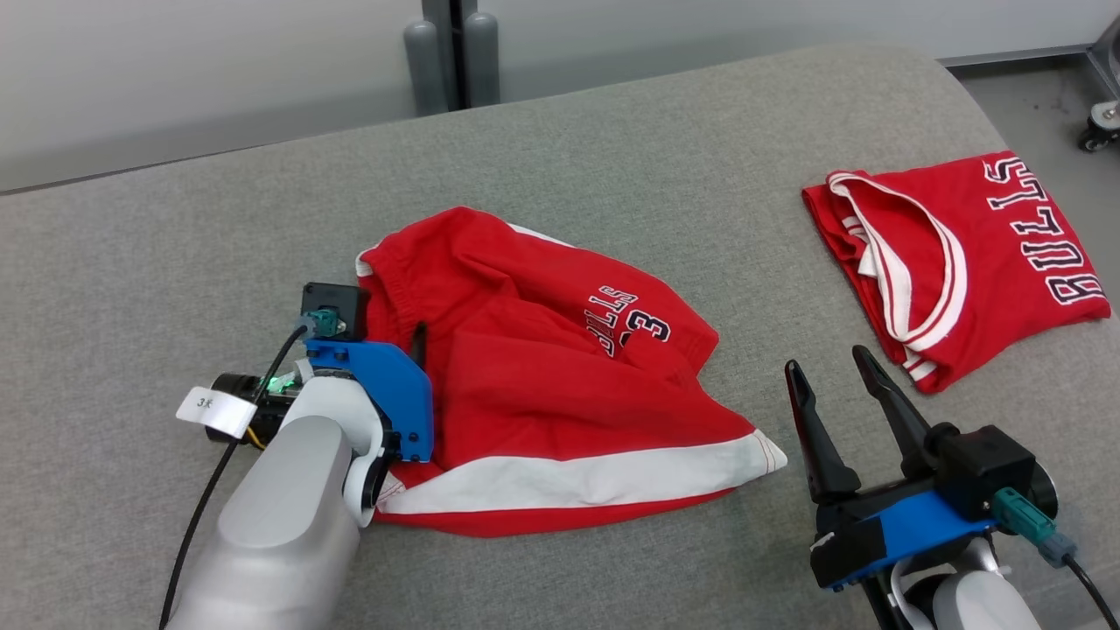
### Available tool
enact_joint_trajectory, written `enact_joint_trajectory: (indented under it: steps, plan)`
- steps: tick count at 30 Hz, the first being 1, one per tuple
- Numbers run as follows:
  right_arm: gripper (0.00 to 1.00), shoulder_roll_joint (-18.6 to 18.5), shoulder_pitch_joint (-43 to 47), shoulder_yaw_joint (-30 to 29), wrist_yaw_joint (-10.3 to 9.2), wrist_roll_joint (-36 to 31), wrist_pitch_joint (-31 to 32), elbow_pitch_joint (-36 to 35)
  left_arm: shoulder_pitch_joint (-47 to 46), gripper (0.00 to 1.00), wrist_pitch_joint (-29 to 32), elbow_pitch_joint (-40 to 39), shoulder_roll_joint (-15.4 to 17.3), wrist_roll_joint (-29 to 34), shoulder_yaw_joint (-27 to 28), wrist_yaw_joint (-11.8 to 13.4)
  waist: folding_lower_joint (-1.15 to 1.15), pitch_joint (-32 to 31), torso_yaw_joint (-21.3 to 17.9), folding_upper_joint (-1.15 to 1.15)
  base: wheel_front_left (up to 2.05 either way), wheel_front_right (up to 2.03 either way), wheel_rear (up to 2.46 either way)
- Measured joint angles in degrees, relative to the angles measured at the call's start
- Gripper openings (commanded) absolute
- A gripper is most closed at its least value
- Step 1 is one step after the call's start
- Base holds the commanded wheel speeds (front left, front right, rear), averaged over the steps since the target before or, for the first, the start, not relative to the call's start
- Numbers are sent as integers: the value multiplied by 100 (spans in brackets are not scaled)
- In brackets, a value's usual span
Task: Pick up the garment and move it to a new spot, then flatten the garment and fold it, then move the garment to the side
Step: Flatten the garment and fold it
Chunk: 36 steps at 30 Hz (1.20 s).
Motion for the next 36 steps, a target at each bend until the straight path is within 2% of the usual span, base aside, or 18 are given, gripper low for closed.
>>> enact_joint_trajectory:
  steps: [2,4,5,7,8,9,13,15,19,22,26,29,30,31,32,33,36]
  plan:
    - [100,-1,-50,52,0,20,-74,54,-87,100,160,202,1,-15,60,155,0,58,-66,0,0,0,0]
    - [100,0,-69,88,0,62,-118,96,-154,100,223,322,2,-76,109,196,0,116,-116,0,0,0,0]
    - [100,0,-83,103,1,78,-140,119,-200,100,247,369,-4,-105,113,185,0,140,-133,0,0,0,0]
    - [100,-1,-127,120,0,133,-188,170,-286,100,341,434,-37,-190,108,0,0,179,-151,0,0,0,0]
    - [100,-1,-151,124,0,143,-200,200,-308,76,355,454,-36,-244,107,-145,0,194,-154,0,0,0,0]
    - [100,0,-166,131,0,155,-226,216,-331,0,372,474,-43,-298,109,-237,0,209,-155,0,0,0,0]
    - [100,-1,-208,118,0,164,-257,257,-408,0,319,541,-100,-426,127,-337,0,255,-121,0,0,0,0]
    - [100,0,-264,103,0,162,-271,253,-415,0,41,549,-111,-466,207,-207,0,265,-79,0,0,0,0]
    - [100,0,-272,34,0,149,-274,249,-445,0,-589,583,-40,-533,464,230,0,265,61,0,0,0,0]
    - [100,0,-271,8,0,138,-254,256,-359,0,-956,646,-48,-684,670,399,0,255,192,0,0,0,0]
    - [100,0,-270,-27,0,113,-243,246,-114,0,-1447,717,-47,-1016,1034,533,0,202,366,0,0,0,0]
    - [100,0,-269,-46,0,105,-223,244,21,0,-1688,737,-68,-1134,1126,521,0,140,486,0,0,0,0]
    - [100,0,-269,-34,0,104,-214,242,57,12,-1727,743,-68,-1127,1112,449,0,114,516,0,0,0,0]
    - [100,0,-268,-29,0,104,-193,242,87,47,-1780,736,-73,-1128,1100,372,0,83,544,0,0,0,0]
    - [100,1,-266,-26,0,104,-186,238,114,100,-1833,715,-73,-1115,1076,319,0,50,572,0,0,0,0]
    - [100,0,-262,-35,0,104,-179,243,133,100,-1884,682,-68,-1084,1049,237,0,14,598,0,0,0,0]
    - [100,0,-237,-70,0,98,-153,249,193,100,-1992,542,-30,-926,1024,269,0,-120,673,0,0,0,0]
